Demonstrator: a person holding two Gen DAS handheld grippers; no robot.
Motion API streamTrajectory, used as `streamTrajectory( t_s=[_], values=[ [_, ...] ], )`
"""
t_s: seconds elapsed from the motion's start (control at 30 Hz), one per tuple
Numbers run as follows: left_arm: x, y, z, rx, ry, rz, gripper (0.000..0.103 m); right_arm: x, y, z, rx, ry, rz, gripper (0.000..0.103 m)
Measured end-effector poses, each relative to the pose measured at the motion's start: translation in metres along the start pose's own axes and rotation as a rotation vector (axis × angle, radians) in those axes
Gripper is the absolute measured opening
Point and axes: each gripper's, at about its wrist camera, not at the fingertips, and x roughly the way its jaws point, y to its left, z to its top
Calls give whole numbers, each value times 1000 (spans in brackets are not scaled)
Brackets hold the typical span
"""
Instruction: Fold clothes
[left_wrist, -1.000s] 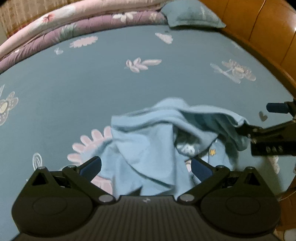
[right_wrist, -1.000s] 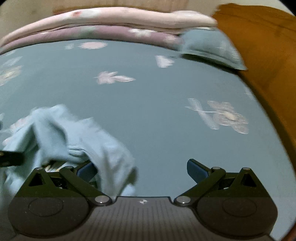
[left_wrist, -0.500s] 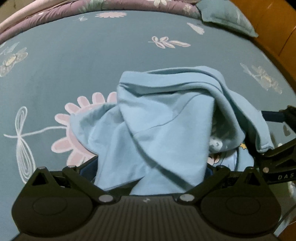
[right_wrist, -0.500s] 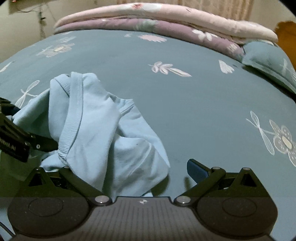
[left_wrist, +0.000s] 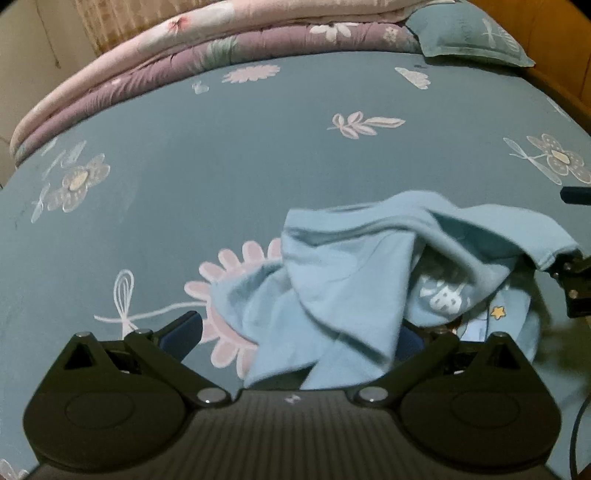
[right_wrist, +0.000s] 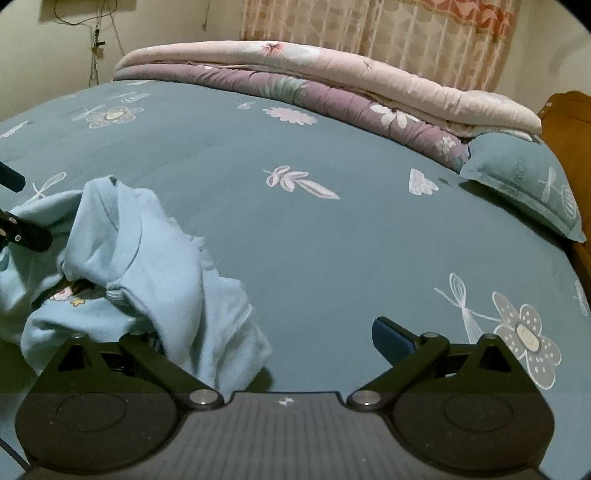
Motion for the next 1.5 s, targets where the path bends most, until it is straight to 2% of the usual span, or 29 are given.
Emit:
streamTrajectory(
  t_s=[0.13, 0.3, 0.4, 0.47, 0.5, 0.57, 0.6, 0.63, 0.67, 0.73, 0.93, 0.97, 1.03, 1.2, 1.43, 1.47, 1.5],
  values=[
    [-4, -4, 6, 11, -15, 10, 102, 0, -5, 3, -10, -11, 15, 102],
    [-2, -8, 12, 2, -25, 21, 102, 2, -22, 6, 25, 16, 30, 102],
    [-5, -11, 14, -19, -37, 10, 102, -4, -28, 8, 49, 4, 67, 94],
    [-8, -15, 14, -28, -35, 0, 102, -8, -26, 10, 41, 1, 110, 75],
    [-8, -17, 13, -30, -31, -3, 102, -10, -25, 10, 32, 0, 128, 71],
    [-10, -20, 12, -29, -19, 4, 102, -14, -22, 9, 11, -5, 161, 55],
    [-11, -21, 11, -27, -15, 7, 102, -15, -21, 8, 2, -6, 176, 51],
    [-12, -21, 11, -25, -14, 8, 101, -17, -20, 7, -2, -6, 194, 41],
    [-13, -22, 10, -22, -12, 10, 101, -18, -19, 6, -6, -4, 215, 25],
    [-16, -21, 9, -20, -10, 17, 97, -16, -18, 5, -8, 12, 263, 13],
    [-27, -16, 8, -31, -10, 15, 91, -16, -36, 19, 13, -18, 253, 11],
    [-29, -14, 8, -35, -12, 13, 91, -15, -41, 23, 13, -26, 218, 8],
    [-34, -13, 7, -32, -20, 6, 91, -12, -54, 31, 14, -34, 144, 7],
    [-40, -15, 8, -8, -40, -19, 91, -3, -92, 44, 85, -30, 71, 7],
    [-36, -12, 6, 11, -39, -57, 91, 21, -113, 45, 105, 34, -35, 7],
    [-35, -12, 6, 16, -43, -64, 90, 25, -115, 46, 116, 50, -51, 7],
    [-35, -12, 7, 22, -48, -72, 85, 29, -117, 45, 131, 68, -53, 7]
  ],
)
